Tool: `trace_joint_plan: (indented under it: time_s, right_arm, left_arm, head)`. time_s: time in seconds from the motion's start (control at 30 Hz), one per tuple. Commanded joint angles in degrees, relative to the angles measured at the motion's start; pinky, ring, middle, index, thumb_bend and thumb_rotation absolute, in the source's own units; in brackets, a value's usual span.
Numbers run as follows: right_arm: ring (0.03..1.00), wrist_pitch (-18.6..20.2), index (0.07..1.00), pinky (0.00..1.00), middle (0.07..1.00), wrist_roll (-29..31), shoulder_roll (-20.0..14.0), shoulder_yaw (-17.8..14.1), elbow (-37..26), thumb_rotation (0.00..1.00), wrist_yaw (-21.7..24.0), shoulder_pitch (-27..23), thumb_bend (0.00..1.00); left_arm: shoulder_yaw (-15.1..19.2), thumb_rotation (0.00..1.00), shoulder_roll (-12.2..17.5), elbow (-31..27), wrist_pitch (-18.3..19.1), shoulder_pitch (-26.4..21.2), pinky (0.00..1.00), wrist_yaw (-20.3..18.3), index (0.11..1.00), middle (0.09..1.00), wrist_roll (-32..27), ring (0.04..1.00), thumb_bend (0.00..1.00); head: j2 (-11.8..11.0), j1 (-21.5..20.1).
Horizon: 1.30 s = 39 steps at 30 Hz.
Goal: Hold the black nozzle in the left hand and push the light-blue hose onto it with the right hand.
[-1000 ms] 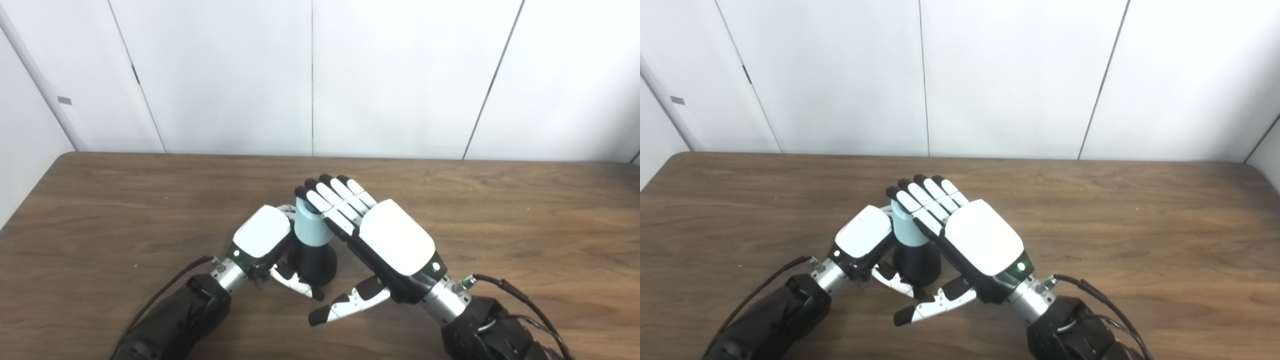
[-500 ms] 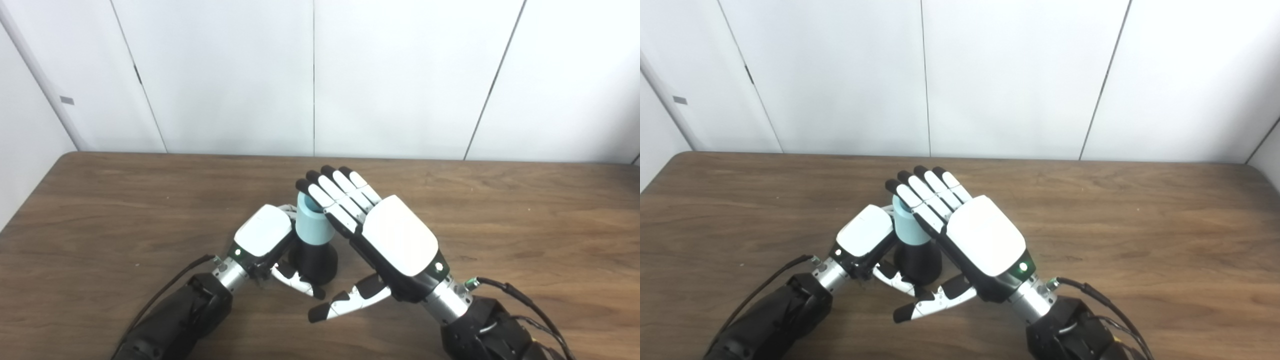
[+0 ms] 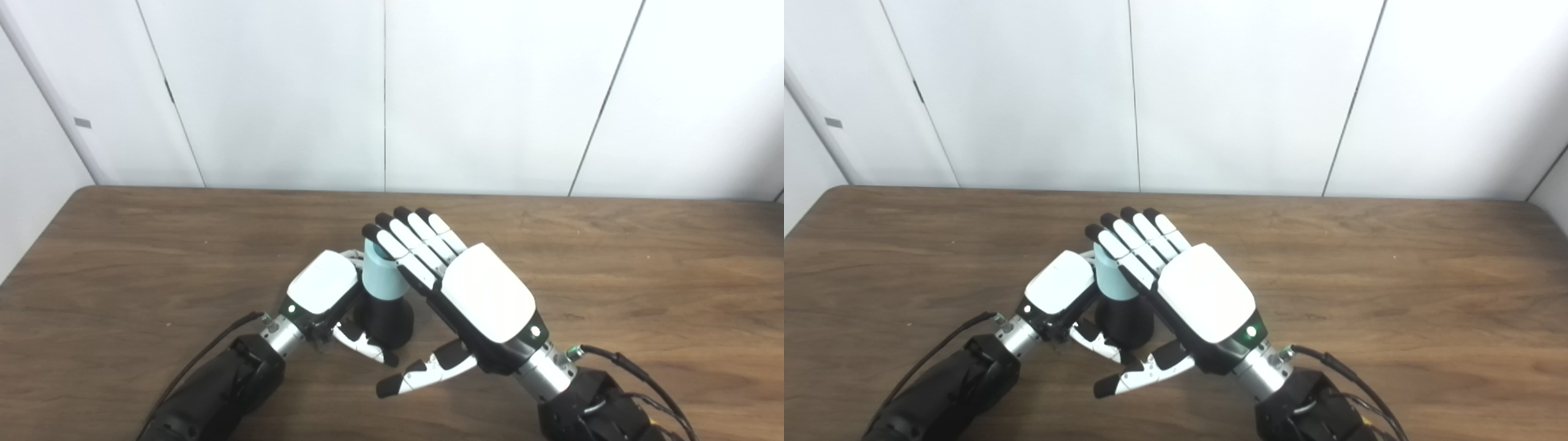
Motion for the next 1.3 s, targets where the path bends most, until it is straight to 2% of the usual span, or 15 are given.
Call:
trace_joint_plan:
  time_s: [0.0, 0.13, 0.3, 0.53, 0.87, 1.27]
  right_arm:
    - [1.0, -0.13, 0.962, 1.0, 0.993, 0.21, 0.99, -0.94, -2.25, 0.84, -0.86, -2.58, 0.87]
    - [1.0, 0.38, 0.957, 1.0, 0.988, -0.39, 1.06, -1.15, -1.67, 0.83, -0.66, -2.23, 0.88]
    - [1.0, 1.17, 0.97, 1.0, 0.993, -0.19, 1.15, -1.36, -2.34, 0.84, 0.7, -2.18, 0.88]
    - [1.0, 1.31, 0.971, 1.0, 0.999, -0.42, 1.57, -1.37, -2.19, 0.85, 1.16, -2.47, 0.88]
    - [1.0, 2.24, 0.963, 1.0, 0.994, -1.92, 2.03, -1.87, -2.18, 0.84, 2.4, -3.71, 0.87]
    - [1.0, 3.53, 0.96, 1.0, 0.989, -2.87, 1.69, -2.71, -1.61, 0.76, 3.8, -5.66, 0.86]
  left_arm:
    - [-7.98, 0.0, -11.79, 9.49, 2.52, 12.5, 0.7, -6.46, 0.476, 0.466, 1.17, 0.522, 0.5]
    - [-7.71, 0.0, -12.3, 11.33, 1.22, 12.33, 0.67, -4.5, 0.49, 0.455, 0.97, 0.518, 0.5]
    - [-7.68, 0.0, -12.23, 10.58, 1.48, 12.65, 0.67, -4.78, 0.493, 0.457, 0.84, 0.508, 0.5]
    - [-7.45, 0.0, -11.46, 5.79, 2.1, 13.63, 0.64, -6.49, 0.501, 0.452, 0.03, 0.506, 0.5]
    - [-7.14, 0.0, -11.59, 6.4, 1.76, 13.6, 0.59, -5.51, 0.508, 0.447, 0.97, 0.482, 0.5]
    - [-6.5, 0.0, -12.28, 8.39, 0.7, 13.42, 0.62, -4.12, 0.512, 0.461, 2.07, 0.462, 0.5]
  head:
    - [0.85, -0.08]
    - [-0.72, 0.23]
    - [0.43, 0.5]
    - [0.44, 0.5]
    - [0.12, 0.19]
    - [0.09, 0.04]
